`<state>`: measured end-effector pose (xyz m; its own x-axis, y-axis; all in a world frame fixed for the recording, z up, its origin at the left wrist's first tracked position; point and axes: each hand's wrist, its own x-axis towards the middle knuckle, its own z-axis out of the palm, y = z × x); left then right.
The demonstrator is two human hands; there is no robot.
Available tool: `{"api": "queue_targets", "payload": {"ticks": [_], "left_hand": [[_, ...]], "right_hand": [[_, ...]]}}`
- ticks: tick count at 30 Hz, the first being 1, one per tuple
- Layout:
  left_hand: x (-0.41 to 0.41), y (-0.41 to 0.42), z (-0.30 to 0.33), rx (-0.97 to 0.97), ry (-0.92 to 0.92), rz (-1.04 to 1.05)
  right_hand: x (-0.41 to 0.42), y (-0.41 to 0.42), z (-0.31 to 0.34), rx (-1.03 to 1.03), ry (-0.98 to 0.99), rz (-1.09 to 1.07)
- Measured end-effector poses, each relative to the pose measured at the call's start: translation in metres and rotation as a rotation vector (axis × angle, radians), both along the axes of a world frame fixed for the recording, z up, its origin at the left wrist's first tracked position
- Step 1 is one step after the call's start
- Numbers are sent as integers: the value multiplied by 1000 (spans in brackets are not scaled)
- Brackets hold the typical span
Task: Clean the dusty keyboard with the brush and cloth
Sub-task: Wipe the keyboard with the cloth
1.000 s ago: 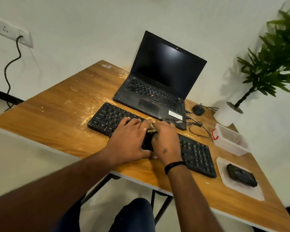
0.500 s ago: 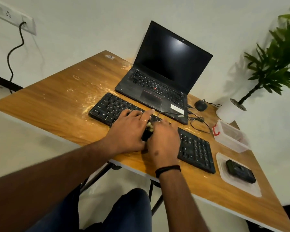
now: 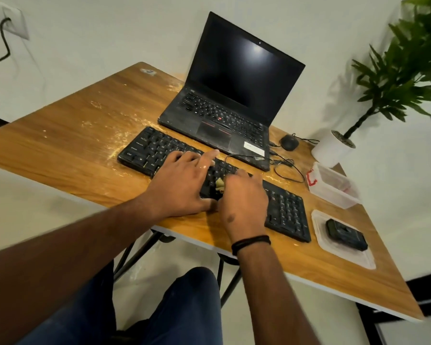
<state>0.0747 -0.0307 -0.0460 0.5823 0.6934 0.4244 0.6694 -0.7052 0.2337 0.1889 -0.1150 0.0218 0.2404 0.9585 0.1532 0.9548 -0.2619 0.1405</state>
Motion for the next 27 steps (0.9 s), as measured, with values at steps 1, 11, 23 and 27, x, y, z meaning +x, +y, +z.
{"api": "queue_targets", "payload": {"ticks": [1, 11, 23, 27], "left_hand": [[-1, 0, 0, 3, 5, -8], [3, -1, 0, 4, 34, 0], [2, -1, 0, 5, 36, -13], [-1, -1, 1, 13, 34, -16]], "right_hand": [[0, -4, 0, -6, -5, 10], [16, 9, 22, 36, 164, -92], [12, -16, 10, 103, 248, -72], [-5, -24, -2, 52, 171, 42]]}}
